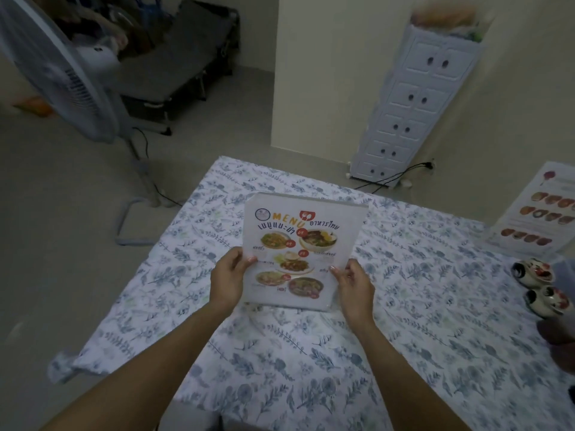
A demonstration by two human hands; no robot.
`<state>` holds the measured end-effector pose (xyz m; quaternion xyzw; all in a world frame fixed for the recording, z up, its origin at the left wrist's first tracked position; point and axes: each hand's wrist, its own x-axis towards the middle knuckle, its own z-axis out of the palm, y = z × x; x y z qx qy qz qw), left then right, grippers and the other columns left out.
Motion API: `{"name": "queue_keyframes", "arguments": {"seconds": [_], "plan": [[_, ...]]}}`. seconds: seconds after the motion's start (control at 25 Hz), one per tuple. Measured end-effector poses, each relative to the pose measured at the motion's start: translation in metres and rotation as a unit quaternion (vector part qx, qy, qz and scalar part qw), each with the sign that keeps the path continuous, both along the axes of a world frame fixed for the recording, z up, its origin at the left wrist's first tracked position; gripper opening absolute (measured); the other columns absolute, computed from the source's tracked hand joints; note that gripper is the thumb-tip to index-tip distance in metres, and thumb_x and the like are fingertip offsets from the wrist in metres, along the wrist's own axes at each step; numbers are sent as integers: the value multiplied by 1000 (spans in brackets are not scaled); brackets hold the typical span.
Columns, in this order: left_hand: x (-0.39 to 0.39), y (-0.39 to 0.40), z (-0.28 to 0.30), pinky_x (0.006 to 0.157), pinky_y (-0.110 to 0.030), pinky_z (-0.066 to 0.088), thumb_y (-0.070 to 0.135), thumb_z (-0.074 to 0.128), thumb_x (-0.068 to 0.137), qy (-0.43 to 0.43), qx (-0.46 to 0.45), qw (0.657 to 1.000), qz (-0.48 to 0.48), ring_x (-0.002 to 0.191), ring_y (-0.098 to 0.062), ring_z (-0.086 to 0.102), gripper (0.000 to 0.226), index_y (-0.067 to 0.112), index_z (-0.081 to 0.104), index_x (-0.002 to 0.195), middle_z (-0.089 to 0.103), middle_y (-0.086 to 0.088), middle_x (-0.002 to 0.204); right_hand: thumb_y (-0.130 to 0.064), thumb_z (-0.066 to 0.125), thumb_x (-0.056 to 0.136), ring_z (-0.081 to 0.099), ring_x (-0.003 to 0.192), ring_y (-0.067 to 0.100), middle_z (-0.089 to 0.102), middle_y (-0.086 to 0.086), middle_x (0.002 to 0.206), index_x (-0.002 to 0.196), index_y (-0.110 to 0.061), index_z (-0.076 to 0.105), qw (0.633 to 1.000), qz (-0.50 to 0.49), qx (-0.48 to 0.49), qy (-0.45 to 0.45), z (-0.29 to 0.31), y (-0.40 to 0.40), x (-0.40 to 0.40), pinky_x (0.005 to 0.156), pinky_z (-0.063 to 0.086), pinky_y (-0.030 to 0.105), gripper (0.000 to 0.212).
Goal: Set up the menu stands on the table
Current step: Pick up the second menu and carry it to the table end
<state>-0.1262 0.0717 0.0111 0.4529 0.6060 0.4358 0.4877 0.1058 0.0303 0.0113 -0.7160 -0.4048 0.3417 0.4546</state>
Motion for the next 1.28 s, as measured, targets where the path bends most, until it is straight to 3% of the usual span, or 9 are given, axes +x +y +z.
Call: {"name": "queue_keyframes", "arguments": {"seconds": [0.24, 0.36, 0.44, 0.52, 0.6, 0.72, 0.8, 1.04, 1.28], "plan": [[-65, 118, 23, 82, -43, 56, 24, 61, 91, -2, 23, 1000, 7, 90, -26, 68, 10, 17, 67, 86, 73, -8, 97, -23, 62, 90, 56, 65, 16, 63, 6, 73, 79, -5, 51, 1000, -5, 17, -21, 17, 121, -65, 56, 45, 28, 25], [-91, 196, 33, 83, -41, 55, 18, 61, 92, -16, 29, 999, 4, 88, -25, 66, 10, 9, 65, 90, 70, -5, 93, -21, 62, 91, 59, 64, 5, 63, -5, 73, 84, -6, 57, 999, -15, 33, -10, 23, 196, -95, 53, 49, 17, 17], [-104, 248, 33, 85, -44, 56, 19, 63, 90, -18, 26, 999, 6, 93, -29, 67, 7, 12, 66, 89, 72, -8, 98, -21, 63, 90, 61, 68, 4, 64, -6, 76, 89, -4, 60, 999, -30, 35, 6, 22, 245, -110, 60, 57, 26, 17], [-116, 297, 28, 88, -52, 56, 23, 67, 86, -14, 25, 1000, 1, 97, -34, 69, 5, 23, 68, 81, 73, -12, 103, -22, 65, 88, 67, 75, 18, 68, 4, 80, 93, -1, 60, 998, -51, 36, 15, 19, 288, -121, 70, 60, 44, 22], [-126, 342, 16, 86, -56, 56, 24, 70, 81, -16, 20, 1000, -9, 95, -36, 70, 9, 28, 68, 73, 74, -13, 103, -20, 65, 88, 66, 78, 23, 70, 15, 89, 96, 3, 58, 997, -65, 34, 20, 15, 323, -128, 75, 59, 48, 25], [-132, 393, 3, 87, -53, 57, 28, 73, 76, -23, 11, 999, -22, 96, -33, 71, 5, 28, 69, 73, 75, -10, 104, -21, 66, 87, 67, 82, 27, 70, 15, 92, 95, 0, 57, 997, -73, 19, 28, 8, 366, -131, 78, 59, 51, 24], [-131, 413, -2, 88, -52, 57, 24, 72, 80, -20, 6, 999, -25, 97, -31, 71, 6, 26, 69, 75, 74, -9, 105, -23, 67, 85, 69, 89, 34, 70, 15, 92, 93, -4, 57, 997, -72, 9, 38, -3, 389, -129, 76, 58, 56, 24], [-126, 440, -20, 89, -44, 57, 17, 67, 86, 1, -18, 1000, -11, 97, -29, 69, 10, 13, 69, 95, 73, -11, 109, -16, 63, 89, 68, 90, 25, 70, 9, 100, 101, 0, 59, 996, -83, -1, 34, -17, 416, -137, 74, 59, 38, 21], [-125, 451, -23, 92, -45, 56, 20, 68, 85, 6, -33, 999, -23, 100, -29, 69, 10, 18, 68, 95, 73, -8, 107, -20, 64, 88, 69, 93, 25, 71, 6, 101, 97, -3, 59, 997, -70, -13, 15, -23, 422, -132, 81, 59, 45, 20]]}}
